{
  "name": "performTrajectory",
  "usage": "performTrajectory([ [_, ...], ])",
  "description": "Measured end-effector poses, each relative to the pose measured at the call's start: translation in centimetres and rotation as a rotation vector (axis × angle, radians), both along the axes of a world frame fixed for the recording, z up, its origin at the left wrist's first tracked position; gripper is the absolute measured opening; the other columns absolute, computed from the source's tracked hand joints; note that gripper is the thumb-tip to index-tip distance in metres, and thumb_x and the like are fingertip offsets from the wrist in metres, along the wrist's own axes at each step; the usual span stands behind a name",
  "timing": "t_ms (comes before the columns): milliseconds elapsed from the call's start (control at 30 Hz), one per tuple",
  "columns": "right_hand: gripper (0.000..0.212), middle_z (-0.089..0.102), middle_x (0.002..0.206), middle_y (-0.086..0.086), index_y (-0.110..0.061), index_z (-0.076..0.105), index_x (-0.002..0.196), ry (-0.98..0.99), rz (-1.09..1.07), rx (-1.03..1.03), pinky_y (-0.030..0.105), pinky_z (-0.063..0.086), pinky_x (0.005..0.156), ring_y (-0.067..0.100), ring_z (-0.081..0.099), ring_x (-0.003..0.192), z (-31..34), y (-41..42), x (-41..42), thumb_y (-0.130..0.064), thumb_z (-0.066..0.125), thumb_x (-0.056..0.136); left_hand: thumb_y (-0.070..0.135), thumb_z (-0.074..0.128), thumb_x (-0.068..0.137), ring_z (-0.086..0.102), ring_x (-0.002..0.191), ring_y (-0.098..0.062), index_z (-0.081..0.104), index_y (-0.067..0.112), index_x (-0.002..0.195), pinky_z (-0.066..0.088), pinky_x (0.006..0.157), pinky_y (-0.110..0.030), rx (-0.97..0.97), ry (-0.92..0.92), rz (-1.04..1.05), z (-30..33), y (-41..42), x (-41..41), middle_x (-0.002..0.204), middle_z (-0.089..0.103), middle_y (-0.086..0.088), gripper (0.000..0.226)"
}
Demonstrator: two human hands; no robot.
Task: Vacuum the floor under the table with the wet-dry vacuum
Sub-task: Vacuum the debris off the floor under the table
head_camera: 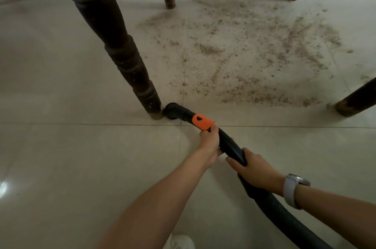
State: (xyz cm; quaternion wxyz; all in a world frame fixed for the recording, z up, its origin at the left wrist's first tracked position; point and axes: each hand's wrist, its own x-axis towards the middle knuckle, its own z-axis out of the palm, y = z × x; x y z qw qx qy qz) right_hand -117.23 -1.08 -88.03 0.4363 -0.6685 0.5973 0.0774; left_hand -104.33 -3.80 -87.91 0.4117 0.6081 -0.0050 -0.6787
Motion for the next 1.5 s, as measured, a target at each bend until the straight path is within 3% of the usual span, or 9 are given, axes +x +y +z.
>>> performTrajectory([
  [100, 0.034, 0.056, 0.080, -0.001, -0.016, 0.047, 0.098, -0.030, -0.006, 0.006, 0.026, 0.046, 0.066, 0.016, 0.057, 0.073, 0.3, -1.7, 1.6, -0.050, 0.049, 0.092, 0.030, 0.036, 0.102, 0.063, 0.085, -0.029, 0.029, 0.007, 0.135, 0.053, 0.072, -0.040, -0.038, -0.042, -0.012, 0.6, -1.6, 1.1, 0.118, 0.052, -0.015, 0.041],
  [233, 0.039, 0.064, 0.091, 0.008, -0.011, 0.053, 0.097, -0.098, 0.014, 0.078, 0.031, 0.051, 0.075, 0.023, 0.063, 0.082, 0.6, -3.2, 1.5, -0.049, 0.049, 0.092, 0.031, 0.039, 0.101, 0.055, 0.115, -0.036, 0.030, 0.005, 0.137, 0.047, 0.095, -0.051, -0.038, -0.043, -0.035, 0.4, -2.3, 1.8, 0.129, 0.050, -0.018, 0.046],
  [433, 0.036, 0.069, 0.074, 0.007, -0.008, 0.053, 0.090, -0.266, -0.148, 0.292, 0.029, 0.056, 0.069, 0.019, 0.067, 0.065, 1.4, -2.7, -1.0, -0.044, 0.049, 0.094, 0.027, 0.048, 0.098, 0.055, 0.105, -0.031, 0.038, 0.002, 0.133, 0.050, 0.083, -0.045, -0.019, 0.001, -0.095, 0.1, -2.2, 0.5, 0.118, 0.053, -0.015, 0.044],
  [733, 0.040, 0.066, 0.071, 0.012, -0.007, 0.050, 0.084, -0.448, -0.319, 0.413, 0.035, 0.055, 0.064, 0.027, 0.064, 0.064, 1.7, -3.7, 2.1, -0.045, 0.047, 0.095, 0.034, 0.050, 0.096, 0.057, 0.108, -0.031, 0.042, 0.004, 0.127, 0.053, 0.072, -0.040, 0.000, -0.218, -0.155, -0.2, -4.8, 2.1, 0.121, 0.055, -0.014, 0.043],
  [867, 0.038, 0.066, 0.071, 0.012, -0.006, 0.050, 0.087, -0.448, -0.321, 0.431, 0.033, 0.056, 0.061, 0.025, 0.064, 0.062, 1.7, -2.6, 1.6, -0.043, 0.046, 0.095, 0.033, 0.051, 0.096, 0.059, 0.105, -0.030, 0.041, 0.005, 0.130, 0.053, 0.071, -0.039, -0.026, -0.152, -0.161, -0.7, -3.5, 2.0, 0.119, 0.056, -0.014, 0.045],
  [1100, 0.029, 0.066, 0.079, 0.002, -0.013, 0.051, 0.098, -0.109, 0.056, 0.148, 0.027, 0.055, 0.070, 0.014, 0.064, 0.068, 1.3, -0.7, -1.0, -0.042, 0.052, 0.092, 0.026, 0.047, 0.098, 0.060, 0.099, -0.027, 0.039, 0.003, 0.128, 0.054, 0.079, -0.040, -0.044, -0.016, -0.101, -0.6, 1.6, 1.2, 0.107, 0.057, -0.011, 0.039],
  [1233, 0.026, 0.056, 0.075, -0.009, -0.024, 0.043, 0.094, 0.042, 0.204, -0.017, 0.011, 0.041, 0.055, 0.004, 0.056, 0.063, 1.6, 0.9, 0.6, -0.049, 0.050, 0.092, 0.027, 0.044, 0.099, 0.060, 0.095, -0.023, 0.045, 0.008, 0.112, 0.055, 0.075, -0.035, -0.101, -0.108, -0.010, -0.7, 4.1, 2.0, 0.100, 0.058, -0.009, 0.024],
  [1367, 0.032, 0.050, 0.074, -0.010, -0.023, 0.040, 0.101, 0.164, 0.353, -0.164, 0.015, 0.035, 0.053, 0.007, 0.050, 0.061, 2.1, 1.6, 2.2, -0.054, 0.045, 0.092, 0.022, 0.048, 0.096, 0.063, 0.098, -0.035, 0.046, 0.011, 0.092, 0.054, 0.085, -0.047, -0.047, -0.117, 0.145, -0.5, 4.9, 2.7, 0.091, 0.056, -0.013, 0.011],
  [1500, 0.041, 0.064, 0.098, 0.004, -0.016, 0.043, 0.112, 0.187, 0.472, -0.298, 0.026, 0.039, 0.064, 0.023, 0.063, 0.083, 2.7, 1.6, 5.0, -0.053, 0.041, 0.094, 0.018, 0.049, 0.095, 0.065, 0.067, -0.024, 0.046, 0.011, 0.091, 0.055, 0.072, -0.038, -0.040, -0.136, 0.296, 0.6, 5.3, 4.7, 0.081, 0.057, -0.011, 0.009],
])
